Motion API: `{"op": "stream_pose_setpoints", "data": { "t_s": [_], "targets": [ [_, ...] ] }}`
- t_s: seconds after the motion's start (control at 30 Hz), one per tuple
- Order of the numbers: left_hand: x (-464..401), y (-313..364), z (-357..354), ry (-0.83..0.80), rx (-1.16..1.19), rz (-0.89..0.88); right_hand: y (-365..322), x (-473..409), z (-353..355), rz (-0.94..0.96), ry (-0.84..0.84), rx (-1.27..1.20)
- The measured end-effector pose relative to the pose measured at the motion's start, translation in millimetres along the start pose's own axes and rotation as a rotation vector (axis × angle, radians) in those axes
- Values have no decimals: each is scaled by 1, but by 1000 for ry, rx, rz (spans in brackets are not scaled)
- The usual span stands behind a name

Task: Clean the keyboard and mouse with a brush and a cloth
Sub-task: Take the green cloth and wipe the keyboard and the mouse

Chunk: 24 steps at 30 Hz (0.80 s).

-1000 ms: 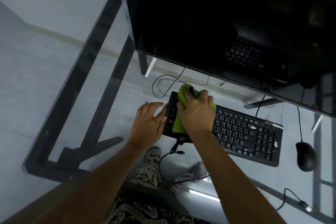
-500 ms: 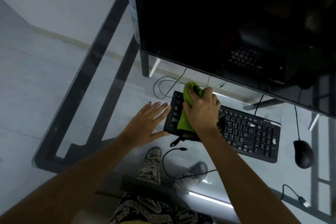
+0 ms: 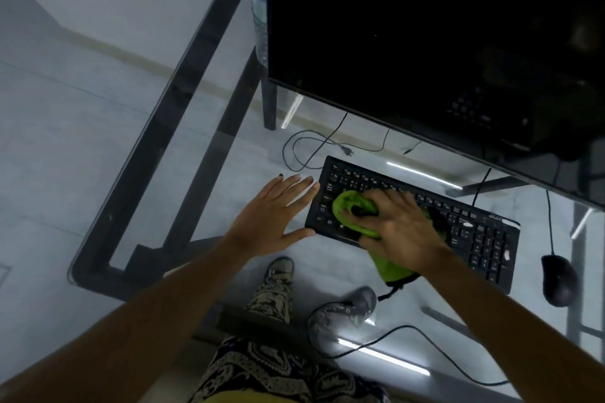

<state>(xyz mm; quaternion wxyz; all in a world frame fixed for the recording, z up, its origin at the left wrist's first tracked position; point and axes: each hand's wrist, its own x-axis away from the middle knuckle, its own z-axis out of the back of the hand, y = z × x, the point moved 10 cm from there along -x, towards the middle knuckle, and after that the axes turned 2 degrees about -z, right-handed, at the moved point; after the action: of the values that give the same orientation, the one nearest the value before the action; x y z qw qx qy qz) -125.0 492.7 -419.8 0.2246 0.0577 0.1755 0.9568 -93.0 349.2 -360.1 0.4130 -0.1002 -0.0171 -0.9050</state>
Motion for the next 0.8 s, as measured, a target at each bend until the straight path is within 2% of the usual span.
{"op": "stream_pose_setpoints", "data": {
  "t_s": [0.1,0.27,0.47,0.67,0.8],
  "targets": [
    [0,1,0,7,-5,6,0,1,1,8,21,-4],
    [0,1,2,42,21,-5,-45,-24,-4,85,-3,-42],
    [0,1,2,28,1,6,3,8,-1,62,34,-37],
    [-1,1,2,34,25,-2,-38,-25,-4,113,16,-28],
    [-1,0,0,11,10,4,3,16,-8,127,-22,-16]
  ]
}}
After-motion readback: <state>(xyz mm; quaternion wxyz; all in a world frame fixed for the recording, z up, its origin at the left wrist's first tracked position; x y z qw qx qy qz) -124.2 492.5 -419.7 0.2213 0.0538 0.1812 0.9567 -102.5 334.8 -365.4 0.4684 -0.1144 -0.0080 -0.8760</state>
